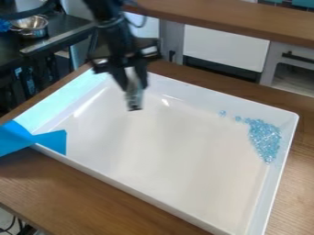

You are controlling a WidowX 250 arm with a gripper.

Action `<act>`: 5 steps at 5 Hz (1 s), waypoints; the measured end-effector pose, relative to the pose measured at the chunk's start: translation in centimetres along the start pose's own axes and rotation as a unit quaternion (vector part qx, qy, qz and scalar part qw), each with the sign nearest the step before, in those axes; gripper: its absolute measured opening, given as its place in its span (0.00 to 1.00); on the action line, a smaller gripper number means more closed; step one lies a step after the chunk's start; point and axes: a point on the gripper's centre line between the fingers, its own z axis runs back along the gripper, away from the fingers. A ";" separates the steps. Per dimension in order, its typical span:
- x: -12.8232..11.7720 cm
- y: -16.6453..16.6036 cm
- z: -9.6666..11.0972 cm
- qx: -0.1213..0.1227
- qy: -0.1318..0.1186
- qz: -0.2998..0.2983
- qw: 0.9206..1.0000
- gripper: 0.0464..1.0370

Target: Sweep into pile

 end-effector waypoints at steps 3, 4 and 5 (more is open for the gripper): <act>-2.3 10.8 -3.0 0.090 -0.008 -0.013 0.996 0.37; -2.5 11.6 -2.9 0.117 -0.011 0.010 0.993 0.69; -2.3 11.2 -2.7 0.116 -0.005 0.026 0.993 0.95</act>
